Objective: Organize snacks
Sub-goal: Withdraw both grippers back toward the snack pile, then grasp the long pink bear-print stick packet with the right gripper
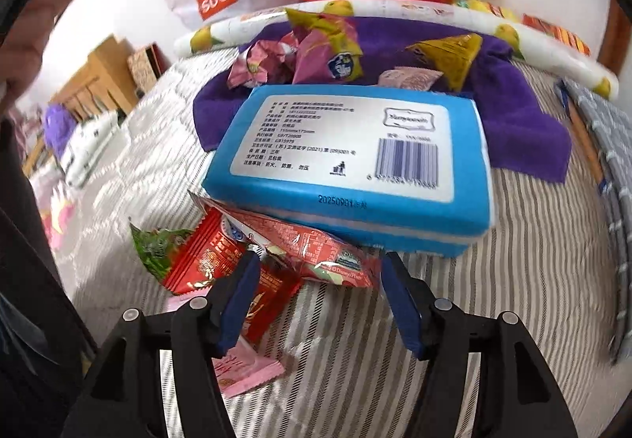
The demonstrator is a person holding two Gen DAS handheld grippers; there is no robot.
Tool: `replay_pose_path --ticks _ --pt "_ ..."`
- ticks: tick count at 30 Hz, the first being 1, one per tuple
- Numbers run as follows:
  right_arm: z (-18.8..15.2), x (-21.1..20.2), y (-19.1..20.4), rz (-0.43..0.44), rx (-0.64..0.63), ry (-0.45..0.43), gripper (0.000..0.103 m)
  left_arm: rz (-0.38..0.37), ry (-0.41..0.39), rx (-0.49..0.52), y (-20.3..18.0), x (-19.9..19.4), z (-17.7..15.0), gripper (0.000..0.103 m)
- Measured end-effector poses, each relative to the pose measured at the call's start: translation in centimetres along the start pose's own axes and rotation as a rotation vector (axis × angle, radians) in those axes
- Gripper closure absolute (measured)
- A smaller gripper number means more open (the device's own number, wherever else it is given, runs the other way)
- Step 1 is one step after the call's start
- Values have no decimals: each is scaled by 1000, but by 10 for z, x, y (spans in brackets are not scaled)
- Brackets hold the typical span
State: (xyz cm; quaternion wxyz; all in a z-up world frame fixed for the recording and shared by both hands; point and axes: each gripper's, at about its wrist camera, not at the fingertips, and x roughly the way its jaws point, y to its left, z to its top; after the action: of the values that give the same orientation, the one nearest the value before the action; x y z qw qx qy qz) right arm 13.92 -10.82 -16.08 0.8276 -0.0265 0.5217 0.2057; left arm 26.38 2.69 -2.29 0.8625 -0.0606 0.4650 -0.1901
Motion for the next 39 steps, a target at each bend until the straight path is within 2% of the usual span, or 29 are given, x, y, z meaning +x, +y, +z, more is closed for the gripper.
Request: replay_pose_path --ticks 6,10,12,17,18,19,21,23,25,29,31,32,33,36,39 --pt "8 17 10 -10 -87 37 34 6 13 6 -2 5 -1 31" --pt "4 22 10 1 -117 51 36 11 17 21 -5 8 -1 31" --pt "3 21 7 27 -110 49 47 13 20 26 -7 9 -2 31" --pt "-9 13 5 0 -134 46 59 21 23 34 -15 12 -5 31" --pt "-13 8 3 6 -132 44 67 23 25 37 -17 14 -6 31" --pt "-17 4 0 0 -127 37 83 24 27 41 -20 15 -7 31" --pt "-23 -4 -8 16 -97 37 87 28 28 47 -24 16 -8 31" --pt "-29 -16 -16 25 -72 17 96 31 31 62 -30 18 -10 31" --pt "-36 -24 -21 6 -65 -2 96 32 29 71 -35 18 -11 31" --pt "-37 -31 -22 34 -77 -35 92 37 24 83 -41 13 -15 31" --pt "-32 -32 -18 48 -92 -58 73 45 19 80 -40 10 -21 31" --pt "-30 -32 -16 59 -103 -69 57 50 25 70 -37 9 -25 31" --pt "-27 -32 -13 66 -120 -84 50 53 29 62 -34 7 -29 31" --pt "-14 -24 -2 86 -179 -100 49 81 42 38 -21 1 -42 31" --pt "-9 -9 4 108 -207 -65 50 118 49 10 -6 -8 -57 31"
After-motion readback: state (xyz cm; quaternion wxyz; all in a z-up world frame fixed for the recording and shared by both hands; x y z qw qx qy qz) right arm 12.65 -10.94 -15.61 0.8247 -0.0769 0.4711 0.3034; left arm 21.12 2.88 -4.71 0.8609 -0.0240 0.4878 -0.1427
